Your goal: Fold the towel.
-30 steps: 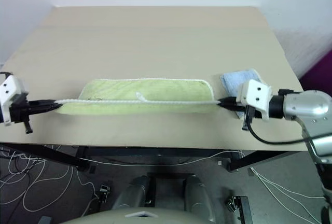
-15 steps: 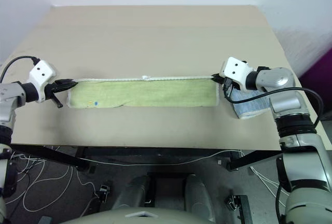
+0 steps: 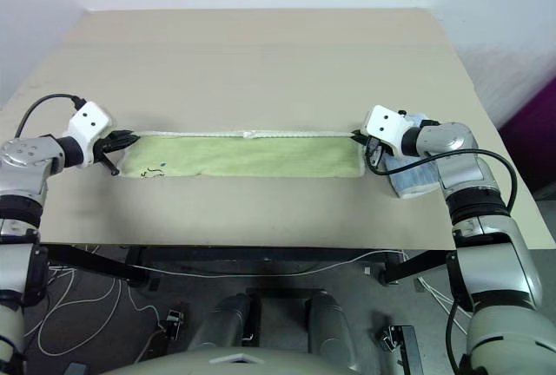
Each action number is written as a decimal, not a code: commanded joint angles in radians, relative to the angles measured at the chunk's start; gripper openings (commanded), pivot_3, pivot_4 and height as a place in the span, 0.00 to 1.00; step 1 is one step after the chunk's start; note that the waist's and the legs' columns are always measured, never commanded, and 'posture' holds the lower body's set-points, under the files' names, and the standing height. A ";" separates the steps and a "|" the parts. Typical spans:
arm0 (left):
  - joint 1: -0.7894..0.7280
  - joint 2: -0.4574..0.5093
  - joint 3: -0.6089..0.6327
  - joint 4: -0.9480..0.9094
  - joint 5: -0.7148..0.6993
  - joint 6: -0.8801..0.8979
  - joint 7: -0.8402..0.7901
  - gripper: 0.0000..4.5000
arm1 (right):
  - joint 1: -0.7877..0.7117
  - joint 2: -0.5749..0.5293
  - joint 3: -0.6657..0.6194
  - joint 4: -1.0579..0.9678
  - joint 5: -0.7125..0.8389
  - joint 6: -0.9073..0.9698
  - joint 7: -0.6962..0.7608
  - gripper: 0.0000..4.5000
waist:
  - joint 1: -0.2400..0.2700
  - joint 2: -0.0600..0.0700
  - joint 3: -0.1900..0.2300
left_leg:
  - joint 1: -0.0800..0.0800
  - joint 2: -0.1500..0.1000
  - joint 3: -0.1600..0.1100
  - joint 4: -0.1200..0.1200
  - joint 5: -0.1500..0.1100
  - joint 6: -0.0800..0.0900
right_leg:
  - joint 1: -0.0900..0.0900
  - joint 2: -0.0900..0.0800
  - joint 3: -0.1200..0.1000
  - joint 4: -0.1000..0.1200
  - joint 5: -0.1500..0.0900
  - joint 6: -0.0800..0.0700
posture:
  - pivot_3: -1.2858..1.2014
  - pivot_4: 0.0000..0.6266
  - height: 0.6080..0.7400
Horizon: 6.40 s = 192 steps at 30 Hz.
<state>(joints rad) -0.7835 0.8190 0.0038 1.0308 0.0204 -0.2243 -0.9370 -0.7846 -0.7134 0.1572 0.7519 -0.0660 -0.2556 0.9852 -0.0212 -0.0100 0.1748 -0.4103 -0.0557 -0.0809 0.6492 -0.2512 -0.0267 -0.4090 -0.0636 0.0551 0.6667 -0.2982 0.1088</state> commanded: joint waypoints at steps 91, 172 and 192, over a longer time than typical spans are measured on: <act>0.265 -0.052 0.139 -0.566 -0.239 0.139 -0.108 1.00 | 0.629 0.449 -0.407 -0.924 1.812 0.859 -1.602 0.99 | -0.009 -0.006 -0.005 | 0.003 0.002 -0.001 -0.001 0.000 0.000 | 0.004 0.000 0.001 -0.001 0.000 0.000 | 0.52 0.24 1.00; 0.324 -0.137 0.121 -0.702 -0.257 0.193 -0.040 1.00 | 0.108 0.442 0.006 -0.777 0.857 1.249 -0.714 0.23 | -0.021 -0.006 -0.005 | -0.001 0.001 -0.002 -0.002 0.000 0.000 | -0.001 -0.001 0.000 -0.001 0.000 0.000 | 0.52 0.24 1.00; 0.572 -0.286 0.456 -1.154 -0.718 0.784 0.348 1.00 | 0.175 0.347 0.097 -0.581 0.386 0.646 -0.403 0.12 | -0.024 -0.006 -0.005 | 0.000 0.002 -0.002 -0.003 0.000 0.000 | -0.001 -0.001 0.000 -0.001 0.000 0.000 | 0.52 0.24 1.00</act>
<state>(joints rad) -0.2268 0.5404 0.3996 -0.0399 -0.6195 0.4969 -0.6472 -0.5993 -0.3824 0.2277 0.1413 0.3726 0.4866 0.5398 -0.0456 -0.0161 0.1702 -0.4103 -0.0539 -0.0831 0.6466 -0.2514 -0.0266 -0.4095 -0.0649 0.0554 0.6652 -0.2982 0.1086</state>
